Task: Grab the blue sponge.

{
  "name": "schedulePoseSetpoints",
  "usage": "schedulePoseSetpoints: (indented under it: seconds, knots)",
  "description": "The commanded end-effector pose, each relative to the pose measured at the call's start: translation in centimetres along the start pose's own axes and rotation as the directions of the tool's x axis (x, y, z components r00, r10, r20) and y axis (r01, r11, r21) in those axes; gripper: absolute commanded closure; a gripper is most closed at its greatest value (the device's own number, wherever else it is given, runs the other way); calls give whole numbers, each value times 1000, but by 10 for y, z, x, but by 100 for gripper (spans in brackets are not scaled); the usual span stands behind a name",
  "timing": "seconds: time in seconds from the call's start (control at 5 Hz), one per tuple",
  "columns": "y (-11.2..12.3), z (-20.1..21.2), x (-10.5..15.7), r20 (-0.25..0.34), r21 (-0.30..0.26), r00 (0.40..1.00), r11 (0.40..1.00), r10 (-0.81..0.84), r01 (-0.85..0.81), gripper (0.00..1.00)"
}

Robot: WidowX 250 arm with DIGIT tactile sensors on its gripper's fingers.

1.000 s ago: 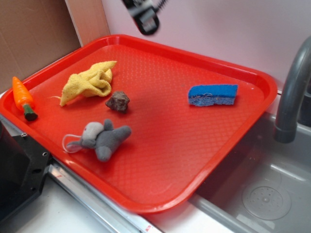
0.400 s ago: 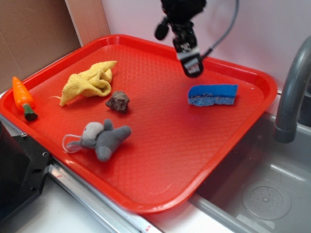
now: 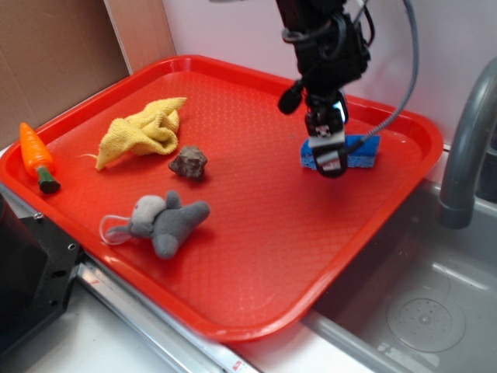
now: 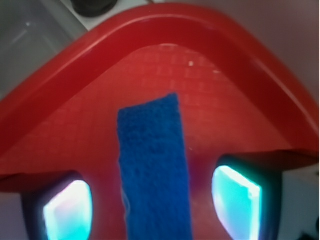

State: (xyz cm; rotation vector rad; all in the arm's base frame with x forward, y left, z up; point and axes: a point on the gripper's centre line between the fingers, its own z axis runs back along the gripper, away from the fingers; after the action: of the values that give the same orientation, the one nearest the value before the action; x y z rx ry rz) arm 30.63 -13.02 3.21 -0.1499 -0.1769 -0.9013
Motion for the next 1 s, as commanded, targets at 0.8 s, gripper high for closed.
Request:
schedulePoseSetpoints:
  seconds: [0.8]
  knots:
    - [-18, 119, -21, -99, 182, 812, 813, 576, -554, 100]
